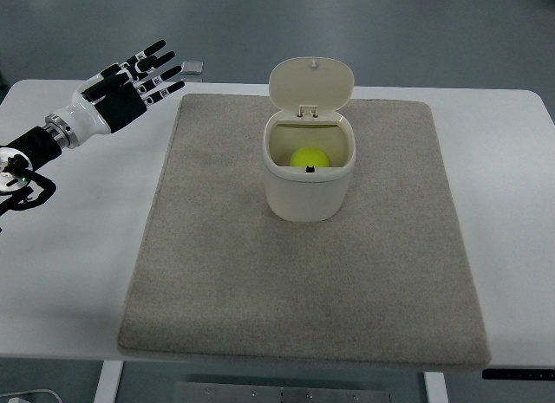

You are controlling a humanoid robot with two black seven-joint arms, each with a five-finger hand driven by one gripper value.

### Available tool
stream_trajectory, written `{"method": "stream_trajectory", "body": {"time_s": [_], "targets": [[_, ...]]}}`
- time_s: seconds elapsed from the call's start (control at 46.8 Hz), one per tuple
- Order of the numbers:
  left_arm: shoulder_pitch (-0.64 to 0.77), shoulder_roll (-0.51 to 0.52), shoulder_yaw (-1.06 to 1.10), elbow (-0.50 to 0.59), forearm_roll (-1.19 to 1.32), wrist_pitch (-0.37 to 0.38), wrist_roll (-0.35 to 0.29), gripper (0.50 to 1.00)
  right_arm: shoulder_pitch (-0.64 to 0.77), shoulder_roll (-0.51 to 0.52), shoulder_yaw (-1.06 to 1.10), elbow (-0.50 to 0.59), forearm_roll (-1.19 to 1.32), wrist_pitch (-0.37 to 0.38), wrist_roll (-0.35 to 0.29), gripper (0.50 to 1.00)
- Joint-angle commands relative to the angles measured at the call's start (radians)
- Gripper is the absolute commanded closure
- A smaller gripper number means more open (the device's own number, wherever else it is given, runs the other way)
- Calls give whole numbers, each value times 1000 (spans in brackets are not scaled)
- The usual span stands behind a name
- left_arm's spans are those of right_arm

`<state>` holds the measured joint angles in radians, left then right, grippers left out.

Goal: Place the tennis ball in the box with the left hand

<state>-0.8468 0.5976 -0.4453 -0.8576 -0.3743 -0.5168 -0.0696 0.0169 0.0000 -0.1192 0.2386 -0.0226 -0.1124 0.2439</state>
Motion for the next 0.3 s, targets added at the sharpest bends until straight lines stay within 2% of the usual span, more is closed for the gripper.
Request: {"method": "stream_trajectory", "body": {"time_s": [0.0,0.278], "targets": [[0,4,-6,0,0,-5,1,506,0,0,-2,22,-2,7,0,562],[0,10,-21,0,0,-6,2,506,-8,0,-2,24,6,-6,2,562]]}}
